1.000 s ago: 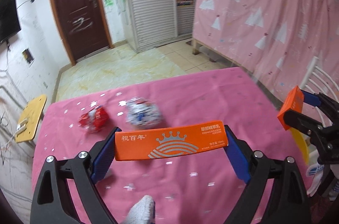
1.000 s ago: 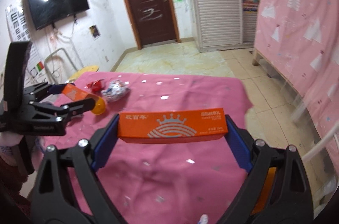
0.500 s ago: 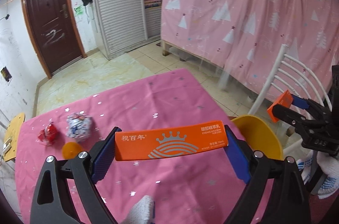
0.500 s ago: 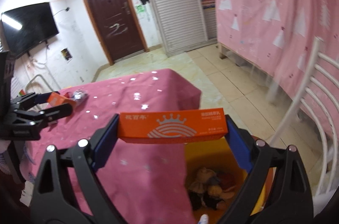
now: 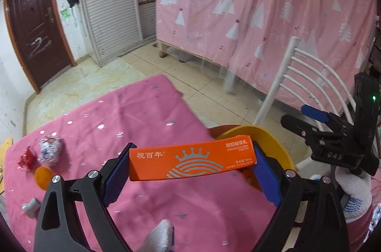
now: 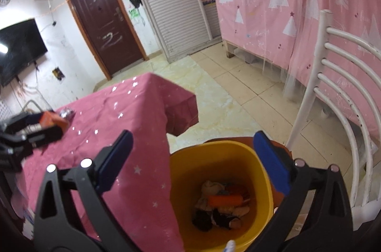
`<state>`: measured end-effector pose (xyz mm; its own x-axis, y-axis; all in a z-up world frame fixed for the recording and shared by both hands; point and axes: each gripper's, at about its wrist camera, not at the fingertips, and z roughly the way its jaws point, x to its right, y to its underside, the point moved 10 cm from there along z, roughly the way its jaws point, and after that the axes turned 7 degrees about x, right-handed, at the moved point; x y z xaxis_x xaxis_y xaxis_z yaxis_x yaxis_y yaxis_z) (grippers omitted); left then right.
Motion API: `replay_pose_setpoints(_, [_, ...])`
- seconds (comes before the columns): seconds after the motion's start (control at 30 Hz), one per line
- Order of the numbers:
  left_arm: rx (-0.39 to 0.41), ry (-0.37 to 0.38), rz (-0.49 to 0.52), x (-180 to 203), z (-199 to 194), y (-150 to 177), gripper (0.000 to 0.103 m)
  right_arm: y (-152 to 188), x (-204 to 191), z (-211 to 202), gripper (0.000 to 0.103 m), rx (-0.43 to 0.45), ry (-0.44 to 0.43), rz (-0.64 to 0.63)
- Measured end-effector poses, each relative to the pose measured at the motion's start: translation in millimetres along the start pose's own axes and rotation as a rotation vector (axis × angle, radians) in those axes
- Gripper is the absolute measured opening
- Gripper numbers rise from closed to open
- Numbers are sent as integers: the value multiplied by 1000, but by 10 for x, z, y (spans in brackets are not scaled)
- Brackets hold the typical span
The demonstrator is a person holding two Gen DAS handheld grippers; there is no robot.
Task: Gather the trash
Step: 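Carry both orange boxes over the yellow bucket and open both tools to drop them, then move both tools back over the table toward the grey cup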
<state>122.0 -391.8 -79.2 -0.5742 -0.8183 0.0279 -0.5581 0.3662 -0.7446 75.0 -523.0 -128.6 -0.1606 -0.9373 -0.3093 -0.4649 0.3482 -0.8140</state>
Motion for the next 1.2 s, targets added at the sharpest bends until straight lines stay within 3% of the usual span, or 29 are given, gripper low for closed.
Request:
replay_pose_setpoints(0.27, [-31,112,65,674,220,57,85,-168,393,-250,97,80,24,104])
replay_pose_setpoints(0.5, [-72,153,52,966,391,87,86,-206,528,-315,97,104,27,140])
replay_pose_setpoints(0.8, [-73,175,35,957,360,64,90,-187,447,-286,97,97,20,130])
replay_pose_setpoints(1.2, [-16,133,-9,457,61,2,90,-143,52,-125,97,56,-6,66])
